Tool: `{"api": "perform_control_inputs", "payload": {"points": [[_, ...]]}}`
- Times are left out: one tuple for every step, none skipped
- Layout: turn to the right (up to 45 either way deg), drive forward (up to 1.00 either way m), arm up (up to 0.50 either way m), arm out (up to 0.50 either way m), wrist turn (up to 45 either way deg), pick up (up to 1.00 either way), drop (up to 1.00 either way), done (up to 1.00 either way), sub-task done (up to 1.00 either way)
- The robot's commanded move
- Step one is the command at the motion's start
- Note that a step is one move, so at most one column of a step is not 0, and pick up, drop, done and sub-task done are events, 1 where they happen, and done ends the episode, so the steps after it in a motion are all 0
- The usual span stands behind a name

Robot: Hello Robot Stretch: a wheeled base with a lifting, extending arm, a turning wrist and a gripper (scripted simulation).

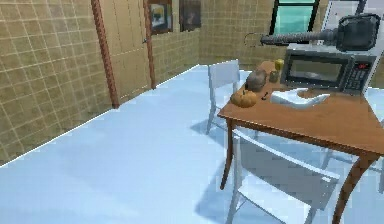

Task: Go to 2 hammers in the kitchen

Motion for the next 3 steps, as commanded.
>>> {"api": "perform_control_inputs", "payload": {"points": [[3.0,0.0,0.0,0.0,0.0,0.0,0.0,0.0,0.0],[0.0,0.3,0.0,0.0,0.0,0.0,0.0,0.0,0.0],[-45.0,0.0,0.0,0.0,0.0,0.0,0.0,0.0,0.0]]}}
